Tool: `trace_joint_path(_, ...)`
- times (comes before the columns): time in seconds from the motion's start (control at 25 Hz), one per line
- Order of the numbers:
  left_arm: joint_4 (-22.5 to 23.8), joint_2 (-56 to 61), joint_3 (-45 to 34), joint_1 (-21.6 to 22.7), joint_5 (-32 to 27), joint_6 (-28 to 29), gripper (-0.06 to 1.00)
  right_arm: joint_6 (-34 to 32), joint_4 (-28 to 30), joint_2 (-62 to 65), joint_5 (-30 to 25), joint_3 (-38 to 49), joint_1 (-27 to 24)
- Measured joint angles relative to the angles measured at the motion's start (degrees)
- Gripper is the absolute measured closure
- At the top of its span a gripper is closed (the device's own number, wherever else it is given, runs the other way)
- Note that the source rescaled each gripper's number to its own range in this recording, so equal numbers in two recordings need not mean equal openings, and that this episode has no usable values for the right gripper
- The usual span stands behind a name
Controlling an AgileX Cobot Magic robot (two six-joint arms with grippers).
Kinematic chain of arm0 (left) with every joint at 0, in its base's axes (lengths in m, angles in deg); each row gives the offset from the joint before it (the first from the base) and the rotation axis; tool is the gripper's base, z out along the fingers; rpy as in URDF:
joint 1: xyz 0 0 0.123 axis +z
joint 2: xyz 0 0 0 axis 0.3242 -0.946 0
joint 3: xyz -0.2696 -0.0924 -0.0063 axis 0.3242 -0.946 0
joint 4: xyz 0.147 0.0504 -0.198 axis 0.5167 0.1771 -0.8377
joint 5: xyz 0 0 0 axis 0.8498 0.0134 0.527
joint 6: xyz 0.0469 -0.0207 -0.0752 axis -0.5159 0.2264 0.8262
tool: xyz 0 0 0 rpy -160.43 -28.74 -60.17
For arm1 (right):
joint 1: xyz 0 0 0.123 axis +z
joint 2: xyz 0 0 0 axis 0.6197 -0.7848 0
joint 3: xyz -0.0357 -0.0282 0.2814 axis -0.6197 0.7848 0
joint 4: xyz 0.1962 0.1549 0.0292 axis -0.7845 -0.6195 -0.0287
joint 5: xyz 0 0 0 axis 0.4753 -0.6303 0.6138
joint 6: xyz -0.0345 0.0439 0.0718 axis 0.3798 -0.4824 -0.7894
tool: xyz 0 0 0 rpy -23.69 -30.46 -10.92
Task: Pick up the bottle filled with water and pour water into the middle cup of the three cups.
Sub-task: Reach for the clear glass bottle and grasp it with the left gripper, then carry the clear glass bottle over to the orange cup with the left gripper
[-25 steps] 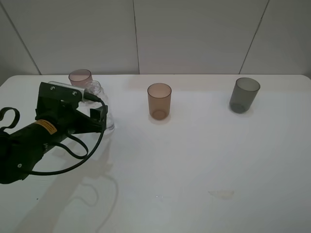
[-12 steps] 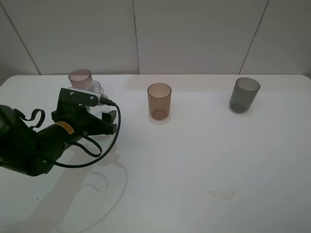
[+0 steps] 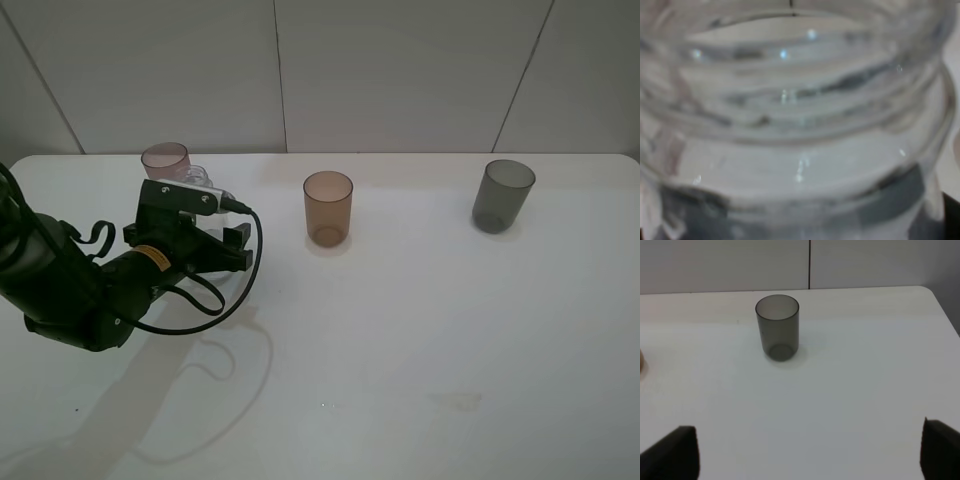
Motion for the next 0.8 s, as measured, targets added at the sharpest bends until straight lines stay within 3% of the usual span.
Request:
trace_joint_path(0.32, 0.00, -0.36, 1.12, 0.00, 0.00, 0.02, -0.03, 0.00, 0.00, 0.00, 0.00, 0.00, 0.00)
trace_joint_path(0.36, 0.00, -0.40, 1.12, 0.00, 0.00, 0.02, 0.02, 0.00, 0.00, 0.00, 0.00, 0.00, 0.00)
trace_joint_path(0.4, 0.00, -0.40, 1.12, 0.00, 0.00, 0.02, 0.16, 0.00, 0.00, 0.00, 0.00, 0.00, 0.00)
trace_joint_path(0.44, -0.05, -0.45, 1.12, 0.00, 0.00, 0.02, 0.46, 0.00, 0.00, 0.00, 0.00, 0.00, 0.00)
trace_joint_path(0.48, -0.11, -0.47, 1.12, 0.00, 0.00, 0.02, 0.84, 0.00, 0.00, 0.00, 0.00, 0.00, 0.00)
trace_joint_path(0.52, -0.09, -0.47, 1.12, 0.00, 0.16, 0.09, 0.94, 0.00, 0.00, 0.00, 0.00, 0.00, 0.00)
trace_joint_path(0.8, -0.03, -0.59, 1.12, 0.00, 0.22, 1.63, 0.93, 0.00, 0.00, 0.00, 0.00, 0.00, 0.00)
